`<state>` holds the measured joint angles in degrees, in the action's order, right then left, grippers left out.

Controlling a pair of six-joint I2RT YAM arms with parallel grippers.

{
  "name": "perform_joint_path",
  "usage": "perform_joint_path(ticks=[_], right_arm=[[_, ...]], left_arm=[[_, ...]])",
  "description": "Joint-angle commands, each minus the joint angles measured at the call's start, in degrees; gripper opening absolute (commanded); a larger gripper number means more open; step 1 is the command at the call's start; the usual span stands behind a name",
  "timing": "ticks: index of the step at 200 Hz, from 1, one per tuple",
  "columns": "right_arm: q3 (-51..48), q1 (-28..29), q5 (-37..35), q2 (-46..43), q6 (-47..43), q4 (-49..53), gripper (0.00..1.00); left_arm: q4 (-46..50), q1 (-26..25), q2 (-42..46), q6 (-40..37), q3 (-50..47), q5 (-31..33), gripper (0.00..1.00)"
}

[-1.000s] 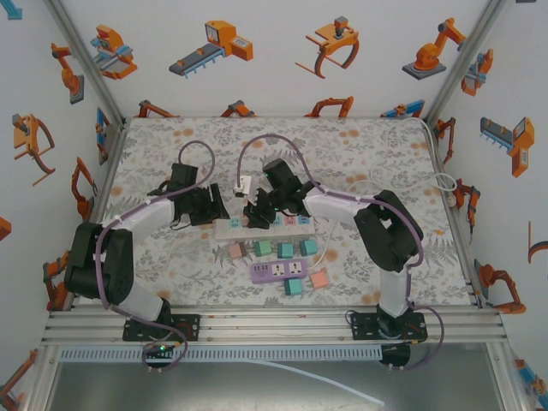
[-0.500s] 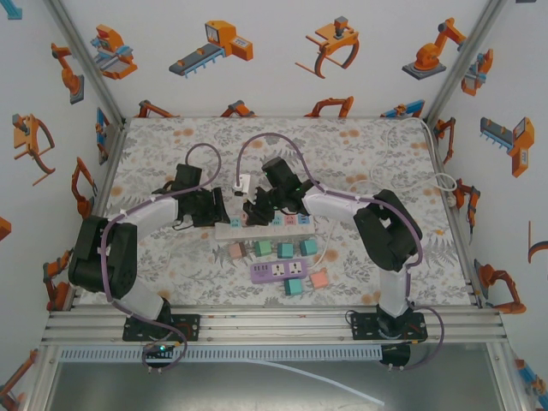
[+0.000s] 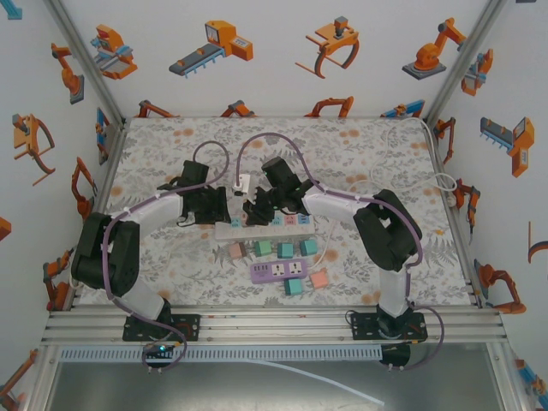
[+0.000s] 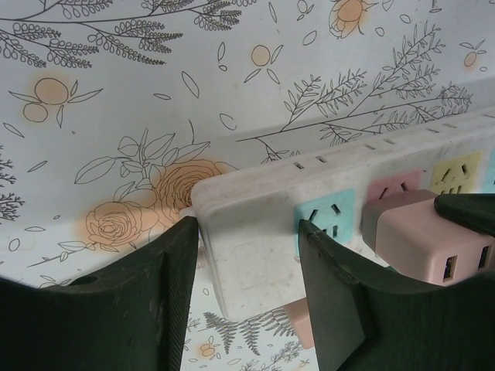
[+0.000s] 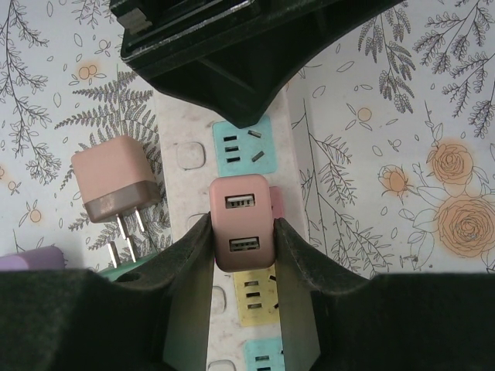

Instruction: Pull the plug off the socket

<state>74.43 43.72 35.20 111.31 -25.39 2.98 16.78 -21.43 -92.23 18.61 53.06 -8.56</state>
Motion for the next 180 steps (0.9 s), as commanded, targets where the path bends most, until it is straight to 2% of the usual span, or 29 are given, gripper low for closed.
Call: perform_joint_path(ticks=[1,97,127,154,180], right_arm=[[1.68,0.44,2.52,-3.72,-0.37,-2.98,0.2],[0.56,0.47,2.24,-6.1,-0.19,-3.73,0.15],[0.02,0.48,2.25,-7.13,0.93,-4.41,0.15],[-0.01,0.48,1.42,-8.91,6.71,-5.09,0.15],[-1.9,0.48,-0.73,-11.96,21.04,-9.27,0.1]], left_arm=[[4.93,-0.91,-3.56,-2.88,-1.21,6.51,0.52],[4.85,-1.07,-3.92,-2.65,-1.29,6.94,0.51],[4.26,-0.93,-1.92,-2.2,-1.2,4.6,0.51],[3.31,-0.21,2.5,-0.4,-0.72,1.34,0.51],[3.94,0.63,8.04,0.33,0.77,0.91,0.51]])
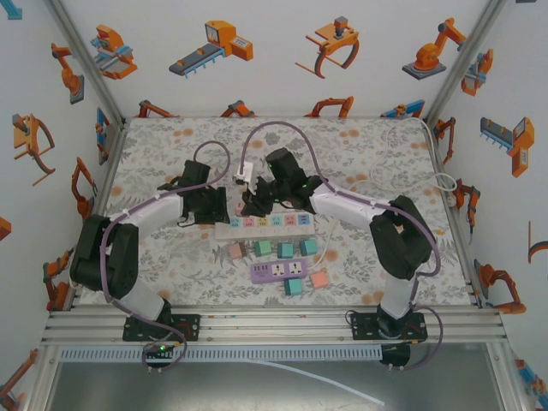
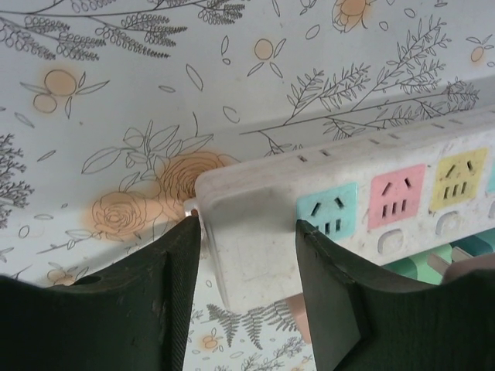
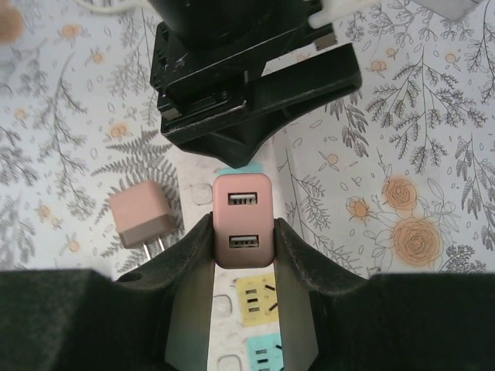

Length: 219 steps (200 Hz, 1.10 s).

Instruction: Pull the plug off the socket

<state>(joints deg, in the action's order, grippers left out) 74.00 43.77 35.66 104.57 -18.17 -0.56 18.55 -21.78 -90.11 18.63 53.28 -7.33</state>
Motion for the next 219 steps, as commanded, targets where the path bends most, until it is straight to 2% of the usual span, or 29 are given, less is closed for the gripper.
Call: perform_joint_path(ticks=[1,32,63,97,126,148,166,193,211,219], right_arm=[[-1.56,0.44,-1.28,-5.33,14.33,-5.93,0.1],[-6.85,0.53,-1.42,-10.13,27.73,-12.21,0.07],[-11.34,1.47,0.82,-16.15,29.04,-9.95,0.05],[-11.18,3.93,2.05,-22.1,20.19,8.47,0.02],[-8.39,7.89,2.79,-23.82,9.89,27.42,0.02],[-6.1,10.83,2.86,-22.58,5.21,37.86,0.03],[-4.34,13.32,2.92,-20.52,2.17,43.8,0.03],[-2.37,16.18,3.04,-16.38,-1.76,49.29,0.04],[-0.91,17.28,2.27,-13.25,-3.75,51.44,0.05],[-0.21,17.65,2.01,-11.87,-4.91,52.0,0.05]], left_arm=[[2.27,0.97,6.13,0.33,0.62,-0.36,0.51],[4.9,1.55,13.2,-0.19,2.04,1.15,0.52],[10.61,1.57,21.57,-4.34,2.86,4.38,0.54],[17.22,1.26,32.01,-13.62,2.92,3.23,0.6],[20.78,0.19,41.67,-23.9,1.45,-2.97,0.68],[23.15,-1.15,48.61,-30.42,0.14,-6.13,0.72],[27.1,-1.97,52.91,-38.56,0.04,-11.75,0.76],[33.73,-3.02,57.3,-48.23,0.58,-16.76,0.78],[39.18,-3.28,58.76,-54.15,1.28,-19.02,0.87],[41.66,-3.39,58.99,-56.59,1.5,-19.78,0.94]])
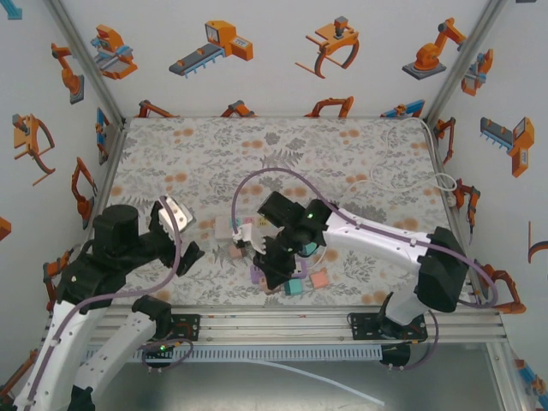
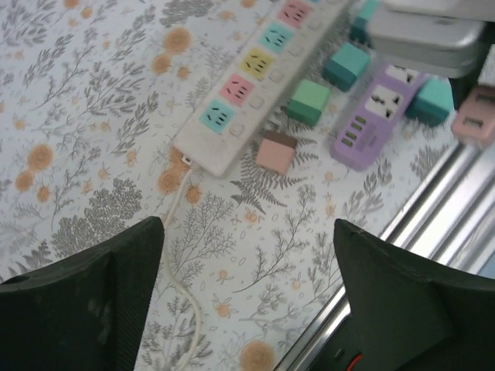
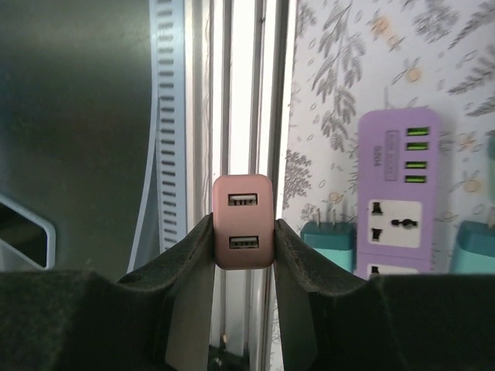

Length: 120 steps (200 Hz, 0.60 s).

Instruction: Pull the plug off the socket

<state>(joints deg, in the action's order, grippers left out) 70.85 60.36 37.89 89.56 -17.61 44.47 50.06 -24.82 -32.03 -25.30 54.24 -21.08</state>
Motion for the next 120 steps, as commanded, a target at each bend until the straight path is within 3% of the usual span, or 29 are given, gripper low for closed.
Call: perform_joint_path(ticks=[1,3,45,120], right_arm=[[3.0,1.07,-0.29,3.33,-5.58,7.05,0.05],[3.16,1.21,-0.34,3.65,-5.9,7.11,0.06],[4.43,1.75,-0.14,10.21,-7.53,3.77,0.09],[5.97,1.82,-4.62,17.21,-11.31,2.21,0.12]], left_arm=[[10.54,-0.33,0.91,-12.93,0.57,-6.1,0.96],[11.12,-0.37,1.01,-13.5,0.62,-6.21,1.0],[19.28,-0.5,0.22,-19.49,-0.07,-1.82,0.97],[19.68,-0.54,2.68,-22.43,-2.0,-1.57,0.97]])
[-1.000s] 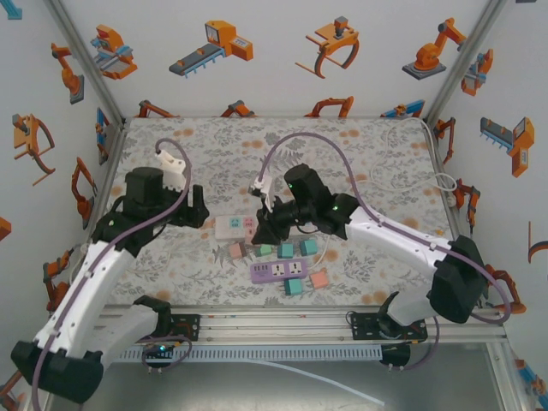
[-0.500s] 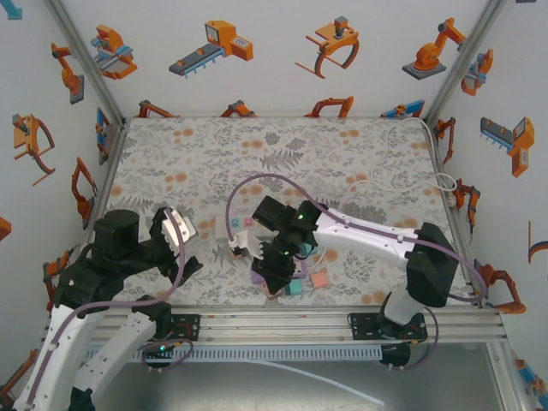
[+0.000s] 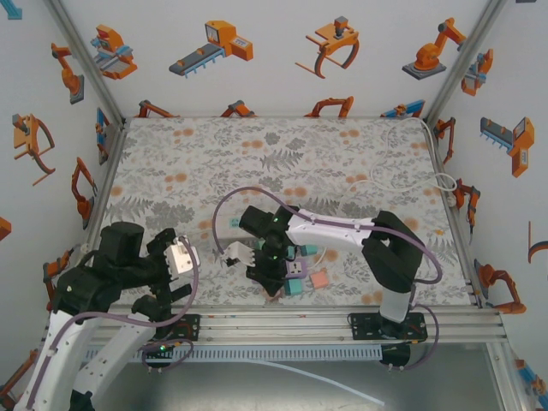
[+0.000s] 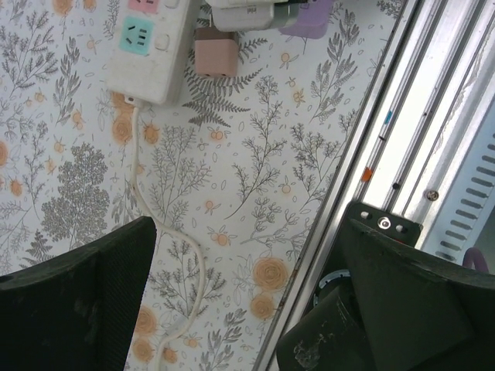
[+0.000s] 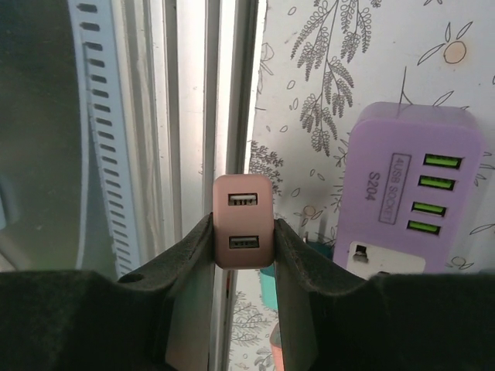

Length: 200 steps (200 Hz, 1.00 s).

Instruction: Pull the plug off the socket

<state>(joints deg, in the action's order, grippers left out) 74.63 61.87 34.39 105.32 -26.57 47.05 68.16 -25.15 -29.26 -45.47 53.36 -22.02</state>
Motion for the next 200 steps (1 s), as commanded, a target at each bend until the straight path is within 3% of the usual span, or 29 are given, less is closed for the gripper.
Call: perform_joint_path(ticks=[1,98,200], right_arm=[[2.19,0.33,-1.19,1.55,-2.35,-0.46,0.12],[3.73,0.3,-5.52,5.59,-2.88,-4.63,0.31],[4.3,0.29,-5.12,6.84,-1.75,-8.08,0.4]], left_arm=[[1.56,-0.23,-0.05,-2.21,-1.14,-0.64,0.97],[-0.56,-0.24,0.19,-0.62,-2.65,0.88,0.97],[-2.22,-0.21,1.91,1.58,-3.79,1.26,0.97]])
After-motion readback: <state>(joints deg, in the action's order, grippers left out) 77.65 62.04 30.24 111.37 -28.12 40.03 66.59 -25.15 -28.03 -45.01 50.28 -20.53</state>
